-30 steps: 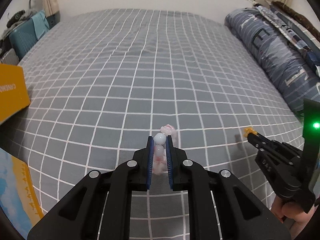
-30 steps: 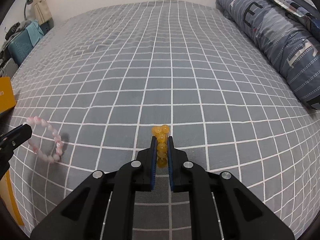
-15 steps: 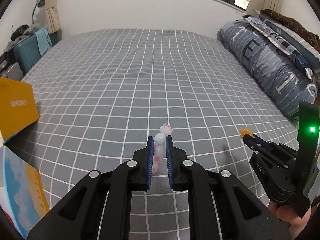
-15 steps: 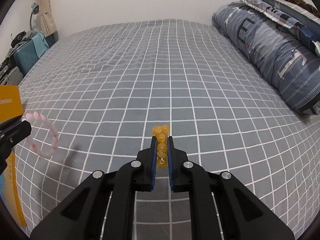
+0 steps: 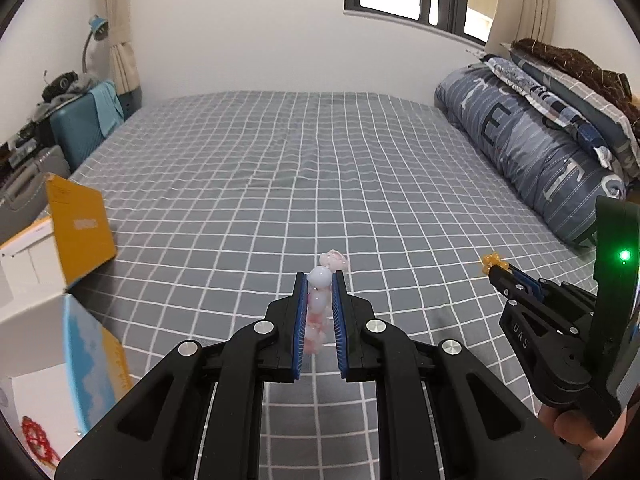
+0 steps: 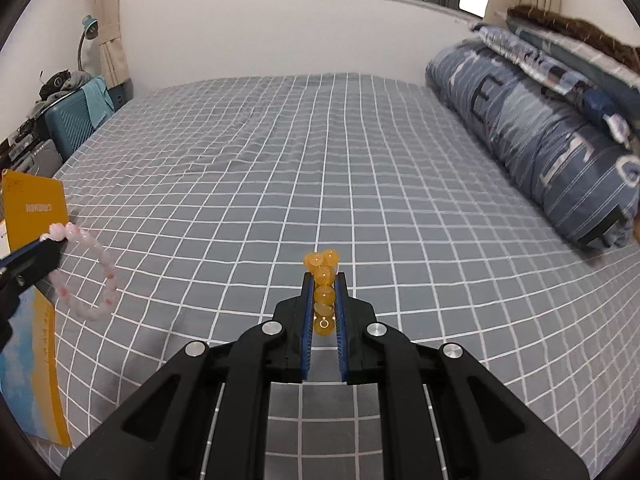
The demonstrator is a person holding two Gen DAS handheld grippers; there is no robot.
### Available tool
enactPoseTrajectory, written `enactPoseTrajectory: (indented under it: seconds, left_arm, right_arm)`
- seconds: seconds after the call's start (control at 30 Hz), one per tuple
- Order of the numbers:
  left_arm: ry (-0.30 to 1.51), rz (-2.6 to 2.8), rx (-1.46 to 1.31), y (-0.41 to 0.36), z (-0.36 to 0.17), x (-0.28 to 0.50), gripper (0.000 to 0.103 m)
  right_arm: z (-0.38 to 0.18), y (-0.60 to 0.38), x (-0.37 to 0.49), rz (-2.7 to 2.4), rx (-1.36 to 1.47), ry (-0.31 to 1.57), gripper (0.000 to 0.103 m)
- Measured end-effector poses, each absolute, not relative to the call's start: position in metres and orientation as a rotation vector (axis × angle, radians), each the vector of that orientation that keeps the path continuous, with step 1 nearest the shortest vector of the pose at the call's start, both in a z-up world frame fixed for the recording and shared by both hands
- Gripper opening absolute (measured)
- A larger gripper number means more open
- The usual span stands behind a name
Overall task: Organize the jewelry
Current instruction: 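Lift both held bracelets and carry them over the white box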
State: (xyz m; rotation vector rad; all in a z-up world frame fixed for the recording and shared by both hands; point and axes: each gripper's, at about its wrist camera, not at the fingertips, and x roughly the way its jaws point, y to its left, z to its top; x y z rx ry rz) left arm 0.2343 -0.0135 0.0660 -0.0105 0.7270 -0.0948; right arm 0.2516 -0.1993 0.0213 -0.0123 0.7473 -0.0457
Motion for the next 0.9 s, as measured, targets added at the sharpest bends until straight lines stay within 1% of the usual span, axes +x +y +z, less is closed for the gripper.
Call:
enactPoseTrajectory:
  seconds: [0.27, 0.6, 0.9]
  left_arm:
    - [0.710, -0.006, -0.023, 0.023, 0.088, 0.207, 0.012]
    - [0.686, 0.121, -0.062, 0.094, 0.119, 0.165, 0.012]
    - [0.707, 0.233, -0.116, 0.168, 0.121, 0.117, 0.012]
  right_arm:
    - [0.039, -0.160, 0.235, 0.017, -0.018, 0.757, 0.009]
    - [0.062, -0.087, 0.211, 0.143, -0.049, 0.740, 0.009]
    - [0.075, -0.015, 0.180, 0.266, -0.109, 0.723, 0.009]
